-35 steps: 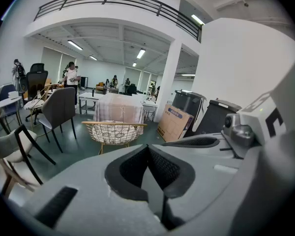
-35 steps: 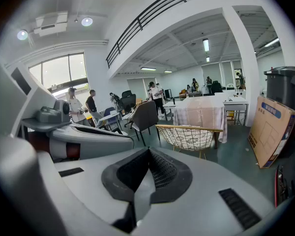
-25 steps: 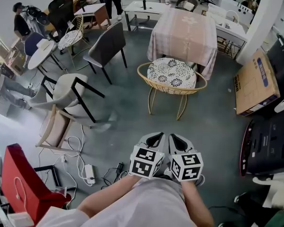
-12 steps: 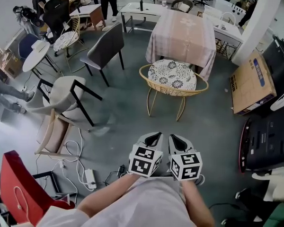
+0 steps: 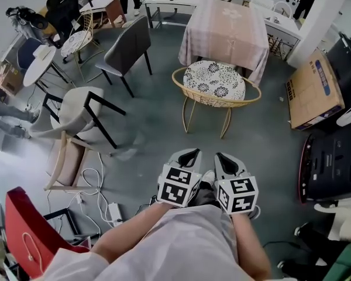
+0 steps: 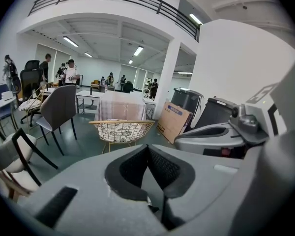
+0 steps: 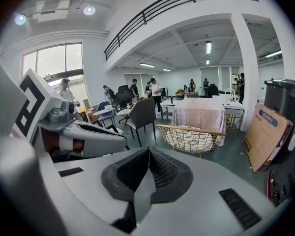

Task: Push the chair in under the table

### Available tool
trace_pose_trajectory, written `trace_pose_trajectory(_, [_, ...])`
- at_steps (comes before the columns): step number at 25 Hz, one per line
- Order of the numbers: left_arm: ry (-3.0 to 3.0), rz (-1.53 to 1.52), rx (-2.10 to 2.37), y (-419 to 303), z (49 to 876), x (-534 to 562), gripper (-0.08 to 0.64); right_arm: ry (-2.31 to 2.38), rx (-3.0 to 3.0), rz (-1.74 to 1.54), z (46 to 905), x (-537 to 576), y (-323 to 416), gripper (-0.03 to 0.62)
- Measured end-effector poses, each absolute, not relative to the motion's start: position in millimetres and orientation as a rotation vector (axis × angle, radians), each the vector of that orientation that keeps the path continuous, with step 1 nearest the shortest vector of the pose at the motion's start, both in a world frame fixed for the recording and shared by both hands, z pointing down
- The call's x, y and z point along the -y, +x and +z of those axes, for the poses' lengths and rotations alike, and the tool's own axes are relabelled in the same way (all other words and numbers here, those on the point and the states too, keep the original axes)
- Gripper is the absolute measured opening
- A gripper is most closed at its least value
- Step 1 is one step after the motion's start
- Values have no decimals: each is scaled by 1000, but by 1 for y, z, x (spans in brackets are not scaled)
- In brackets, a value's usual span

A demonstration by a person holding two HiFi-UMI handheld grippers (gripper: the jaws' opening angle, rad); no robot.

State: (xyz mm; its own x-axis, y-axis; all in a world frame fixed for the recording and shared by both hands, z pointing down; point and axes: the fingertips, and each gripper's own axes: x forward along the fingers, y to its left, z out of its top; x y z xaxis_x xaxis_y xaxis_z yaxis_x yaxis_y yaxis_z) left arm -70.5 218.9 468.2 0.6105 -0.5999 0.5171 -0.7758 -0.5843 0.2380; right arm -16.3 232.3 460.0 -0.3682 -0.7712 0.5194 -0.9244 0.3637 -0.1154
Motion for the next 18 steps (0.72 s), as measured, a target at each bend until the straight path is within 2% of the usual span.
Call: trace_pose_trajectory(18, [2421, 647, 1084, -30, 488, -112, 5, 1375, 2208, 480, 488, -131, 32, 5])
